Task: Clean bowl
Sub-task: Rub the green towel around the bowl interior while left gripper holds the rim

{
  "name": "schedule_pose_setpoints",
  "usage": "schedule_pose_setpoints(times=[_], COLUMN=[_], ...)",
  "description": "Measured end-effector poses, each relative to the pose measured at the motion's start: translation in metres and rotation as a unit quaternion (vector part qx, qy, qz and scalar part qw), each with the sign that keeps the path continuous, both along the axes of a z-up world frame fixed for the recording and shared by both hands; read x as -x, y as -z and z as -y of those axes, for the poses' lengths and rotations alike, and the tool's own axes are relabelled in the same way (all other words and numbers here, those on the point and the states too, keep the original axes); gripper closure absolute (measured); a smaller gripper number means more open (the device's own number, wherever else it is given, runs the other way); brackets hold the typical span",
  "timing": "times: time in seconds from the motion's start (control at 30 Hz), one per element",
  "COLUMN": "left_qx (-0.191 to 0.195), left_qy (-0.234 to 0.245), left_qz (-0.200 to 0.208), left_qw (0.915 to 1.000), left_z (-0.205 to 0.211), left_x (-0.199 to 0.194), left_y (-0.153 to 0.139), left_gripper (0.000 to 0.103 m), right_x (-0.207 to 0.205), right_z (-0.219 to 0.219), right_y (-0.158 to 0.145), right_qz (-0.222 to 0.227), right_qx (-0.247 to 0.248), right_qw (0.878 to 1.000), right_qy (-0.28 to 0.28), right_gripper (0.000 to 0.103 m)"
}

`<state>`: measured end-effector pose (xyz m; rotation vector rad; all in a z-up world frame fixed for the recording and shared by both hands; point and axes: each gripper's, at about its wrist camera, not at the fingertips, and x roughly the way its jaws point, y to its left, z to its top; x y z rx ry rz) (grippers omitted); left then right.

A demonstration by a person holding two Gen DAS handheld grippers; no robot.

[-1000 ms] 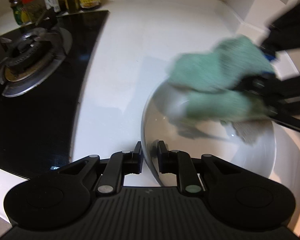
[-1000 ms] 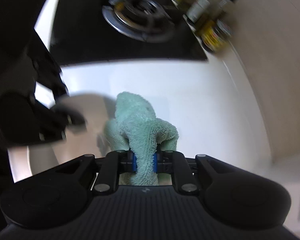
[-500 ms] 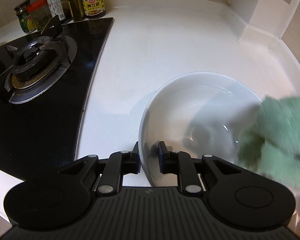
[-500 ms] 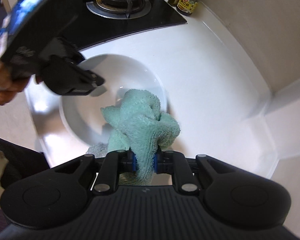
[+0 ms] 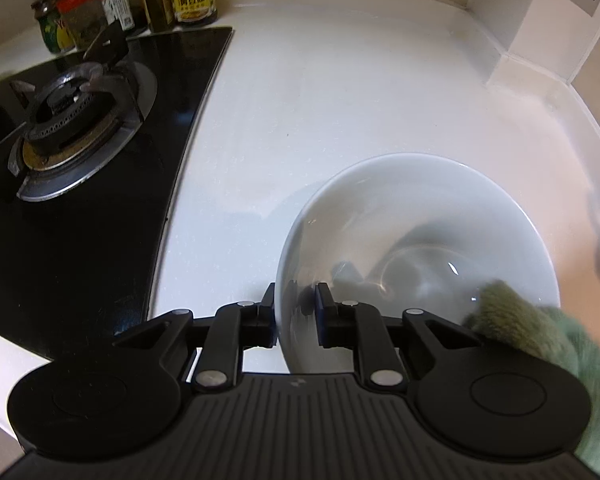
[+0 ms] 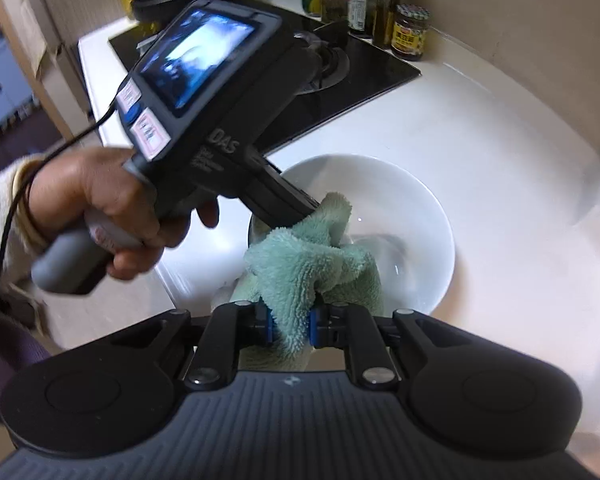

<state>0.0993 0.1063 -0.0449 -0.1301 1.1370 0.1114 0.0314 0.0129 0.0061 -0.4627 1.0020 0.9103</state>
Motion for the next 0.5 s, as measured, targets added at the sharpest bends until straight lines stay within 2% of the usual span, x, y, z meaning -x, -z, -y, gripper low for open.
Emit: schedule_pose_setpoints(times=[0.1,0.2,0.27,0.33,0.5], left_qx=[0.012,0.053,0.056,0.054,0.042], left_qy=[0.001,-0.009,-0.003,0.007,0.058], left_qz=[-0.004,-0.006,-0.004,-0.001,0.008], left_qw=[0.9999,0.9985,0.9984,0.9985,0.9974], left_z=[0.001,-0.004,-0.006,-0.006,-0.002], left_x=[0.008,0.013,0.011,0.009,-0.005], left_y=[-0.003,-0.003,0.0,0.003,0.002], left_gripper=[0.086,0.087,0.092,0.092,0.091], right_x=[-0.023,-0.04,-0.053,-0.063,-0.072], right_z=[0.015,0.024,0.022,0.011,-0.026], right_y=[-0.011,-0.021,-0.024,-0.021,-0.007], right_qz=[0.039,0.088,0.107,0.127,0.159], right_qx=[0.017,0.03,0.028,0.036,0.058], right_qw=[0.999,0.995,0.994,0.989,0.966], right_qy=[0.024,0.027,-0.009,-0.063,-0.194], right_gripper=[0.091,0.091,0.091,0.091,0.091])
